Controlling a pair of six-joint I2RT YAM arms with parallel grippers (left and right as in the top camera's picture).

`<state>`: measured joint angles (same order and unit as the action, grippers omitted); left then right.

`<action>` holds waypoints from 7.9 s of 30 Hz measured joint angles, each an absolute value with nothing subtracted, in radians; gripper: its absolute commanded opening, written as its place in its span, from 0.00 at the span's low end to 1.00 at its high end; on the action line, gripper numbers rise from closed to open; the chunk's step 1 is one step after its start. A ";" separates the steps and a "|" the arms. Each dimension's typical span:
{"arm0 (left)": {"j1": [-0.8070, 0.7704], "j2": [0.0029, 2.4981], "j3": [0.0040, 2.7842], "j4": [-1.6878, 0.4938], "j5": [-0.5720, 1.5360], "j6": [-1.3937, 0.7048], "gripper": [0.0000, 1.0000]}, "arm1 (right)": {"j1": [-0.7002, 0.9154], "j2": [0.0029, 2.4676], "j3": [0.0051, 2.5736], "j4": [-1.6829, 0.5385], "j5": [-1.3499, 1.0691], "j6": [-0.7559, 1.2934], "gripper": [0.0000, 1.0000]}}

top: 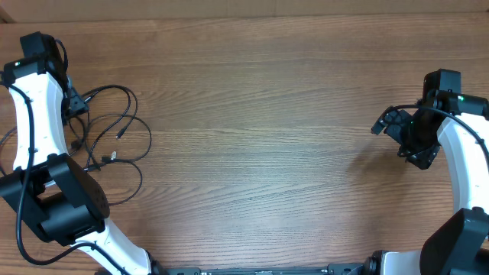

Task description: Untangle cables

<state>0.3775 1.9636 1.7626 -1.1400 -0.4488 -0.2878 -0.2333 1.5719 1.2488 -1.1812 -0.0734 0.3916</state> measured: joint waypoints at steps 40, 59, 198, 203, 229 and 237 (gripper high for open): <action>-0.033 1.964 1.763 -1.555 0.122 -0.126 0.88 | -0.020 1.572 1.249 -1.193 -0.127 0.311 1.00; -0.254 1.737 1.485 -1.488 0.074 -0.156 0.91 | 0.028 1.564 1.226 -1.254 -0.131 0.294 1.00; -0.149 0.360 0.465 -0.546 -0.040 -0.238 1.00 | 0.020 0.012 0.019 -0.083 -0.077 0.077 1.00; -0.120 0.194 0.242 -0.298 -0.010 -0.238 0.99 | 0.020 0.012 0.019 -0.083 -0.077 0.077 1.00; -0.071 0.013 0.009 -0.072 0.057 -0.094 1.00 | 0.020 0.012 0.019 -0.083 -0.077 0.077 1.00; -0.071 0.013 0.009 -0.072 0.060 -0.094 1.00 | 0.020 0.012 0.019 -0.083 -0.077 0.077 1.00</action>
